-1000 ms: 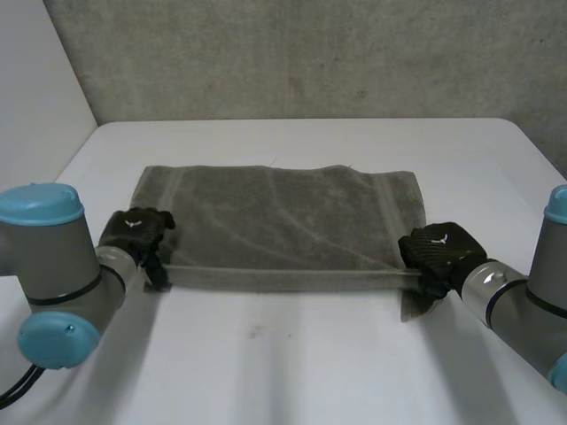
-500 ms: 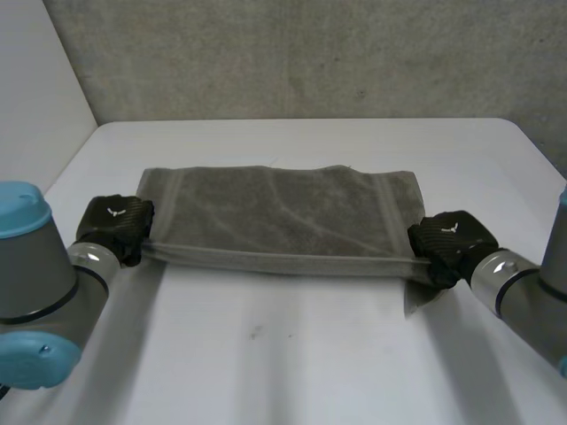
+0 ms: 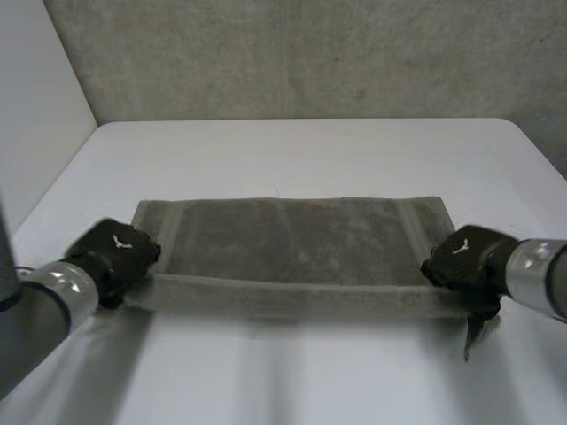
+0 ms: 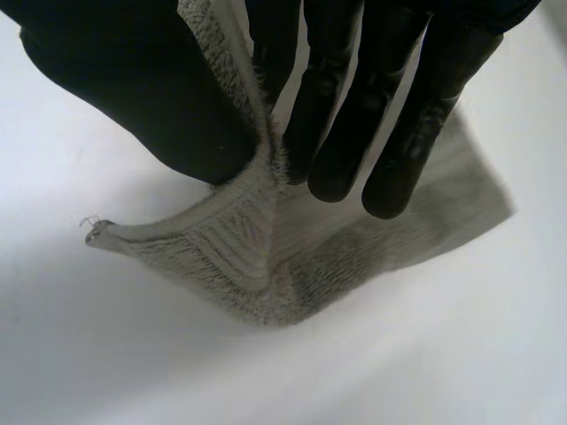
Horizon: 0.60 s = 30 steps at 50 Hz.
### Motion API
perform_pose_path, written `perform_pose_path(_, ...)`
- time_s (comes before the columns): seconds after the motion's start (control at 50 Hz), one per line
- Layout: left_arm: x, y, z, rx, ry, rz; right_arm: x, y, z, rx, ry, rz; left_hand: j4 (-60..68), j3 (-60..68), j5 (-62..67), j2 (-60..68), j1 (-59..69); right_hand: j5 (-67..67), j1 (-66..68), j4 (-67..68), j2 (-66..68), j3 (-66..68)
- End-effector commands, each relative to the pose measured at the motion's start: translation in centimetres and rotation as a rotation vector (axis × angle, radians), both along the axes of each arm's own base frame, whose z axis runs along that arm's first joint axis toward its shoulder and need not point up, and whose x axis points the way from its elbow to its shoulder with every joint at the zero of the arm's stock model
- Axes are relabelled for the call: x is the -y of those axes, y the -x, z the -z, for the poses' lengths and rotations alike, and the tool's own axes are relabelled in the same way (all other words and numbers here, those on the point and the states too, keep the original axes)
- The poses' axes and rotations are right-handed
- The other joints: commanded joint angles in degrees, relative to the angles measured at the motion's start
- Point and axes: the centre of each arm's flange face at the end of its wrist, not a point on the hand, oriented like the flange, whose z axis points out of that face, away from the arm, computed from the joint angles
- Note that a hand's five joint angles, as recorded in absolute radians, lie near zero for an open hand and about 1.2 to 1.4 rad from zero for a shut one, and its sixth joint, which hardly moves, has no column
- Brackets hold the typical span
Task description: Fold the towel.
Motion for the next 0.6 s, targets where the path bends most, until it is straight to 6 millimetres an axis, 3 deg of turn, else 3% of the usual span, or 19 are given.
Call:
perform_pose_path(0.02,5.3,1.6,2.4,0.013,0.003,0.0,4.4,-0.8,2.0,-0.071,0.089,0.067,10.3,10.4,10.5,10.3,11.3,13.1,24.4,11.7,12.7,12.0)
perform_pose_path(0.04,5.3,1.7,2.4,0.013,0.004,0.0,4.5,-0.8,2.0,-0.071,0.09,0.067,10.3,10.4,10.5,10.3,11.3,13.1,24.4,11.7,12.7,12.0)
perform_pose_path(0.08,8.7,2.6,-0.1,-0.021,0.133,-0.015,7.6,-2.0,0.2,-0.049,0.283,0.1,10.3,10.4,10.5,10.3,11.3,13.1,24.4,11.7,12.7,12.0)
perform_pose_path(0.1,8.7,2.6,-0.1,-0.022,0.134,-0.015,7.7,-2.0,0.2,-0.048,0.284,0.1,10.3,10.4,10.5,10.3,11.3,13.1,24.4,11.7,12.7,12.0)
perform_pose_path(0.14,12.2,3.7,-4.9,-0.085,0.341,-0.052,10.9,-3.1,-4.0,0.04,0.55,0.132,10.3,10.4,10.5,10.3,11.3,13.1,24.4,11.7,12.7,12.0)
perform_pose_path(0.16,12.2,3.7,-4.9,-0.085,0.342,-0.052,10.9,-3.1,-4.1,0.041,0.551,0.132,10.3,10.4,10.5,10.3,11.3,13.1,24.4,11.7,12.7,12.0)
perform_pose_path(0.18,13.7,4.4,-8.0,-0.134,0.467,-0.072,12.2,-3.6,-6.6,0.105,0.692,0.142,10.3,10.4,10.5,10.3,11.3,13.1,24.4,11.7,12.7,12.0)
perform_pose_path(0.2,13.7,4.4,-8.0,-0.135,0.468,-0.072,13.2,-4.1,-9.1,0.175,0.845,0.147,10.3,10.4,10.5,10.3,11.3,13.1,24.4,11.7,12.7,12.0)
perform_pose_path(0.22,14.7,5.3,-11.2,-0.196,0.592,-0.08,13.3,-4.1,-9.2,0.176,0.847,0.147,10.3,10.4,10.5,10.3,11.3,13.1,24.4,11.7,12.7,12.0)
perform_pose_path(0.24,15.3,6.0,-14.6,-0.277,0.718,-0.083,13.8,-4.6,-11.6,0.247,0.997,0.143,10.3,10.4,10.5,10.3,11.3,13.1,24.4,11.7,12.7,12.0)
perform_pose_path(0.26,15.3,6.0,-14.6,-0.278,0.719,-0.083,13.8,-4.6,-11.7,0.248,0.999,0.143,10.3,10.4,10.5,10.3,11.3,13.1,24.4,11.7,12.7,12.0)
perform_pose_path(0.3,15.8,6.6,-20.3,-0.481,0.929,-0.077,13.7,-5.2,-15.8,0.376,1.251,0.118,10.3,10.4,10.5,10.3,11.3,13.1,24.4,11.7,12.7,12.0)
perform_pose_path(0.32,15.8,6.6,-20.4,-0.482,0.93,-0.077,13.7,-5.2,-15.8,0.376,1.252,0.118,10.3,10.4,10.5,10.3,11.3,13.1,24.4,11.7,12.7,12.0)
perform_pose_path(0.36,15.9,5.8,-23.0,-0.65,1.016,-0.079,13.2,-5.4,-16.8,0.423,1.33,0.1,10.3,10.4,10.5,10.3,11.3,13.1,24.4,11.7,12.7,12.0)
perform_pose_path(0.42,15.9,6.0,-23.1,-0.706,1.013,-0.068,13.2,-5.3,-16.4,0.415,1.307,0.099,10.3,10.4,10.5,10.3,11.3,13.1,24.4,11.7,12.7,12.0)
perform_pose_path(0.48,16.2,6.1,-20.9,-0.728,0.916,-0.081,12.9,-5.3,-14.7,0.385,1.21,0.093,10.3,10.4,10.5,10.3,11.3,13.1,24.4,11.7,12.7,12.0)
perform_pose_path(0.52,16.2,5.5,-17.1,-0.668,0.784,-0.112,12.5,-5.1,-12.4,0.339,1.069,0.075,10.3,10.4,10.5,10.3,11.3,13.1,24.4,11.7,12.7,12.0)
perform_pose_path(0.58,16.1,5.0,-15.1,-0.639,0.723,-0.133,12.3,-5.0,-11.0,0.317,0.99,0.05,10.3,10.4,10.5,10.3,11.3,13.1,24.4,11.7,12.7,12.0)
perform_pose_path(0.6,15.9,4.4,-12.8,-0.604,0.657,-0.156,11.8,-5.1,-9.4,0.3,0.903,0.007,10.3,10.4,10.5,10.3,11.3,13.1,24.4,11.7,12.7,12.0)
